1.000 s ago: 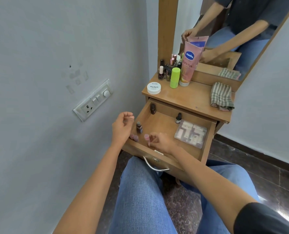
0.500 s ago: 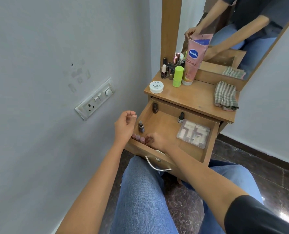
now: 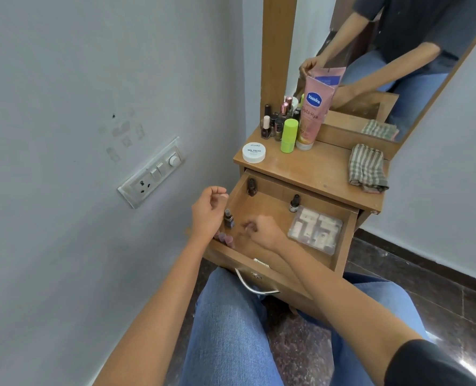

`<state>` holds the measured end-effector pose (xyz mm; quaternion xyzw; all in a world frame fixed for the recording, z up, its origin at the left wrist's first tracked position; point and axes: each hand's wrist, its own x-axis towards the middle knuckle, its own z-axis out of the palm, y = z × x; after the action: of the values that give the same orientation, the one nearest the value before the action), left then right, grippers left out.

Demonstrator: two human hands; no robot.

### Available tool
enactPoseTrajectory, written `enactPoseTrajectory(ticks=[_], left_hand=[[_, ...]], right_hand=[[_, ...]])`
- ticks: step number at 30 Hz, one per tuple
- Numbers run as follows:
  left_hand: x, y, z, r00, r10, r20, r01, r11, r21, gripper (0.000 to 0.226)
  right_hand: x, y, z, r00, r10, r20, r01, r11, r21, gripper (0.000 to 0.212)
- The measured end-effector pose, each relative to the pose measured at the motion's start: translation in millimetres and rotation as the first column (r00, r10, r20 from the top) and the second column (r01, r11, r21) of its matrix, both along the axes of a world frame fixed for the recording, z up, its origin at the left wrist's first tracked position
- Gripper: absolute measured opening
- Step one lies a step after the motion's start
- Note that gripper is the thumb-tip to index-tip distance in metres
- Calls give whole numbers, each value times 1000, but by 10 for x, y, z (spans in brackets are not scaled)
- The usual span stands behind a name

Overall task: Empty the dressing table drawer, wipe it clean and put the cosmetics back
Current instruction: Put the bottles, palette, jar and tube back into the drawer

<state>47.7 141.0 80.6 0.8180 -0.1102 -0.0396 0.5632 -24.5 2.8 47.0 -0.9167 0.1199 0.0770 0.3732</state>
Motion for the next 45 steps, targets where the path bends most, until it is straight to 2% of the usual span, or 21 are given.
enactPoseTrajectory(ticks=[3, 5, 9, 12, 14, 16, 19, 21, 24, 28, 39, 45], left_hand=[[97, -152, 53, 1000, -23, 16, 23, 1000, -2, 10], [199, -305, 136, 998, -39, 39, 39, 999, -2, 10], [487, -690, 349, 994, -69, 87, 69, 998, -3, 17], [721, -995, 526, 994, -73, 85, 74, 997, -8, 29], [875, -1179, 626, 989, -91, 117, 89, 996, 17, 35], [1032, -1327, 691, 982, -115, 152, 103, 991, 85, 39], [1261, -1484, 710, 957, -207, 205, 168, 967, 194, 45], [1402, -1558, 683, 929, -284, 236, 211, 933, 290, 48], [1554, -1643, 647, 896, -363, 255, 250, 888, 385, 52], [1639, -1713, 570, 875, -419, 244, 274, 842, 464, 44], [1566, -1742, 417, 906, -333, 263, 227, 904, 361, 11], [1502, -1659, 496, 952, -227, 204, 184, 961, 207, 18]], right_hand=[[130, -269, 257, 964, -203, 174, 203, 979, 16, 31], [276, -477, 473, 918, -261, 297, 276, 961, -9, 26], [644, -803, 987, 868, -192, 457, 285, 948, -144, 26], [964, -987, 1321, 846, -87, 526, 306, 887, -345, 25], [1159, -1095, 1446, 875, -22, 485, 320, 777, -542, 23], [1301, -1165, 1484, 928, 13, 371, 273, 654, -706, 21], [1430, -1196, 1450, 975, 37, 220, 167, 531, -831, 22], [1505, -1221, 1420, 984, 51, 169, 123, 486, -865, 23], [1604, -1255, 1394, 993, 31, 112, 83, 480, -873, 27], [1674, -1249, 1348, 996, 13, 85, 68, 495, -866, 24], [1660, -1214, 1261, 985, -55, 162, 168, 493, -854, 18], [1599, -1207, 1328, 976, 21, 215, 174, 516, -839, 17]])
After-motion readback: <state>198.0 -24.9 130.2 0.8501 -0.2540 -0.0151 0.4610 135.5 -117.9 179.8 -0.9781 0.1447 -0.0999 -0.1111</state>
